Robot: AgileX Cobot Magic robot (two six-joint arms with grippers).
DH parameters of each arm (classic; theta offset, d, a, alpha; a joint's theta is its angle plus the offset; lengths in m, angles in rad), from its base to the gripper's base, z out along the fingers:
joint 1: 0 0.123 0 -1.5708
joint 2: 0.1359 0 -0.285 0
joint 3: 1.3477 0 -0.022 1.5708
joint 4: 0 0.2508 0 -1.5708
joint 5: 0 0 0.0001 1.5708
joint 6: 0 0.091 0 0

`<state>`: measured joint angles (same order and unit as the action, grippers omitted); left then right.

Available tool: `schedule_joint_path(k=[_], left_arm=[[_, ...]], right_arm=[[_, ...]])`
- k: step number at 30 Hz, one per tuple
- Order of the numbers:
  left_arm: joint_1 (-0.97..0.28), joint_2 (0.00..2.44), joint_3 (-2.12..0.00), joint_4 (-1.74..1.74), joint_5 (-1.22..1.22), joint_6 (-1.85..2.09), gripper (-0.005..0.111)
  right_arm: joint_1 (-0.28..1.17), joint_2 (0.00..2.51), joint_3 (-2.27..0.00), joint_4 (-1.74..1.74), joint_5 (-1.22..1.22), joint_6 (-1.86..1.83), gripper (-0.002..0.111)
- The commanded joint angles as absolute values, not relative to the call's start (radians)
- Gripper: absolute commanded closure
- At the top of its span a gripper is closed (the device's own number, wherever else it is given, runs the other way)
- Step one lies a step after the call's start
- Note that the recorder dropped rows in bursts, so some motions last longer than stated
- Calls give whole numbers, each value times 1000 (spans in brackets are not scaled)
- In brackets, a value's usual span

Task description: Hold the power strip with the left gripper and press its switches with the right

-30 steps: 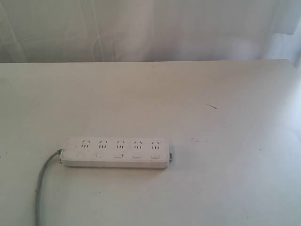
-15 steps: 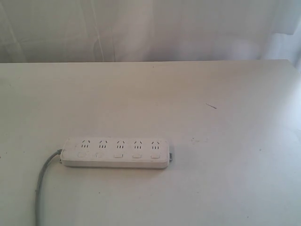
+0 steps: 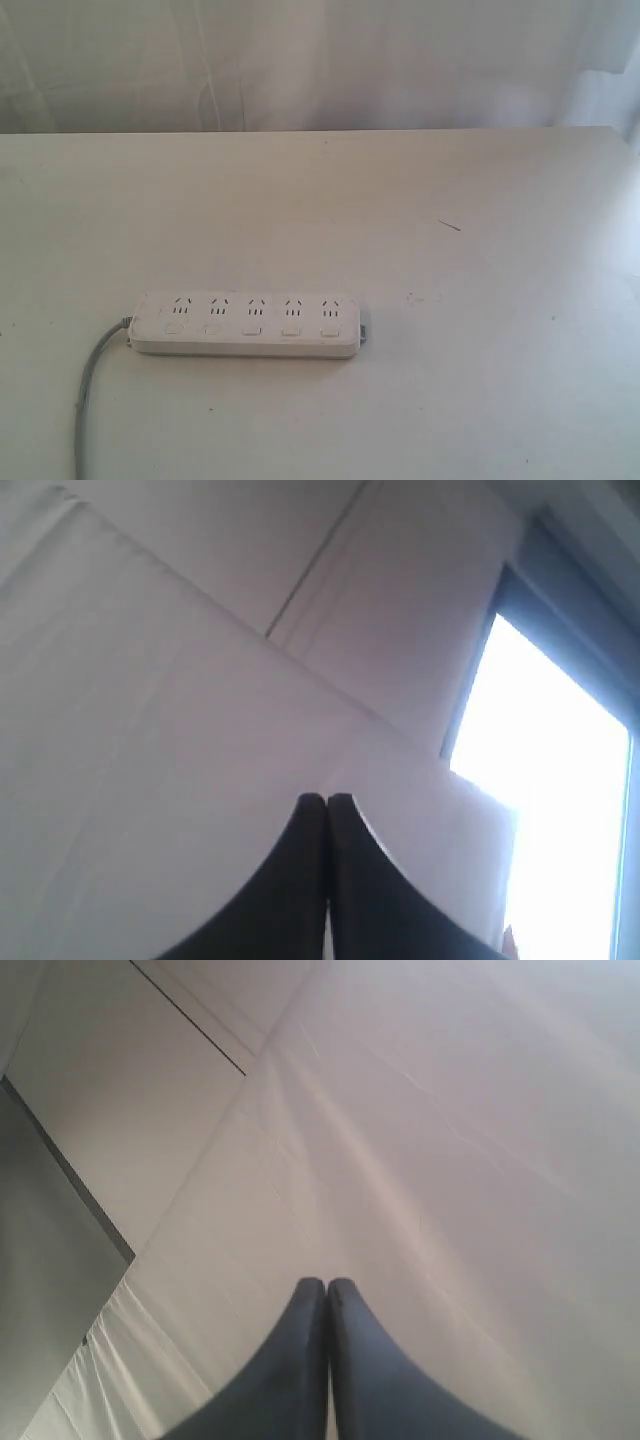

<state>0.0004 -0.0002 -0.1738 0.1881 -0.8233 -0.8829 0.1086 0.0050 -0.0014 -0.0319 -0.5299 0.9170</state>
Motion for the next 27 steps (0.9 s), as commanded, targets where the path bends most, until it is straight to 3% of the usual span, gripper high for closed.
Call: schedule_joint_path(k=[1,8,18,27], left_arm=[[2,61,-390,559,-530,-966,107],[2,284,-625,841,-452,-1083,107],[2,622,-995,1744,-461,-1816,107],[9,973,-1212,1744,-630,-1797,73]], right_arm=[[110,0,0,-34,-526,927,108],[110,0,0,-41,-496,927,108],[110,0,0,-71,-484,927,108],[110,0,0,-131,-291,947,108]])
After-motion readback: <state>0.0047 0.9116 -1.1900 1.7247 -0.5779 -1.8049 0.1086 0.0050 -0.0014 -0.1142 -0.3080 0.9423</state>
